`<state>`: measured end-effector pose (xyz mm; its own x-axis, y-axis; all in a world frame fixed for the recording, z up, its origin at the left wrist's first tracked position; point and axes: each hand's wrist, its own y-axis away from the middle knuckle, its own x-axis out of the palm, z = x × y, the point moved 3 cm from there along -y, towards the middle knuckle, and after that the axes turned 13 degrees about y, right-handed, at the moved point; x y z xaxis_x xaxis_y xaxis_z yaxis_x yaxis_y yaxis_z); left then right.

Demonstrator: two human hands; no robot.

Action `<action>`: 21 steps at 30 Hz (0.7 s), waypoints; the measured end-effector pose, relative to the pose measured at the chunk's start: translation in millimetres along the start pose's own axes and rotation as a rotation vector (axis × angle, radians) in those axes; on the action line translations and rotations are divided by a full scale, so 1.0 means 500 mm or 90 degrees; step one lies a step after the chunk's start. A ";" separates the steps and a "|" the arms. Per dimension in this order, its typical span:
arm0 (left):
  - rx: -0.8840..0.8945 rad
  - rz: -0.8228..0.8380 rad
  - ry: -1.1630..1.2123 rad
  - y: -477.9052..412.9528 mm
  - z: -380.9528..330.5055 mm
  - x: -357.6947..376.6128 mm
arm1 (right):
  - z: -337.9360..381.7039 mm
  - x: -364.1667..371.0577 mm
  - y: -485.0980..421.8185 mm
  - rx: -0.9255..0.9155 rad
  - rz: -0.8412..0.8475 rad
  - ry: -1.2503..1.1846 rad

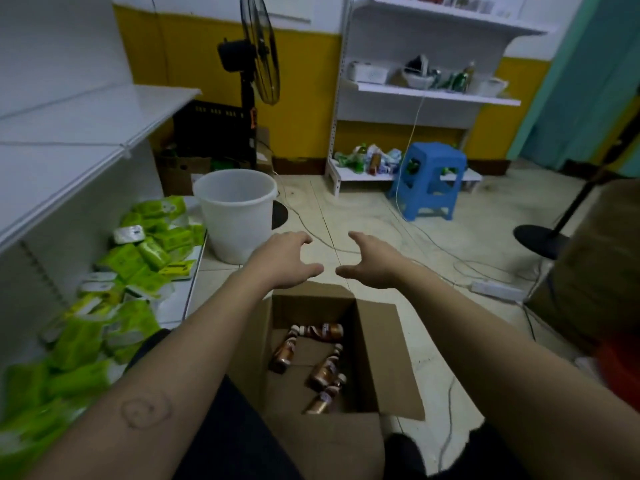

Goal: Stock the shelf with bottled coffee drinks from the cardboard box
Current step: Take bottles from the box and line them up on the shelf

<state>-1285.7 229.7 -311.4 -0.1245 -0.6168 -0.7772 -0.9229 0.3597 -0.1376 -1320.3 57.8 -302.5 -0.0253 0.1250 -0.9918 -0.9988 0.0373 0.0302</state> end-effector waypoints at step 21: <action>-0.293 0.259 -0.043 -0.077 0.276 0.353 | -0.129 0.529 -0.076 0.122 0.387 -0.242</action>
<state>-1222.0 203.8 -528.0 -0.4909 -0.4425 -0.7505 -0.8703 0.2095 0.4457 -1291.4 25.4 -573.8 -0.5206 0.5119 -0.6833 -0.7877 0.0208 0.6157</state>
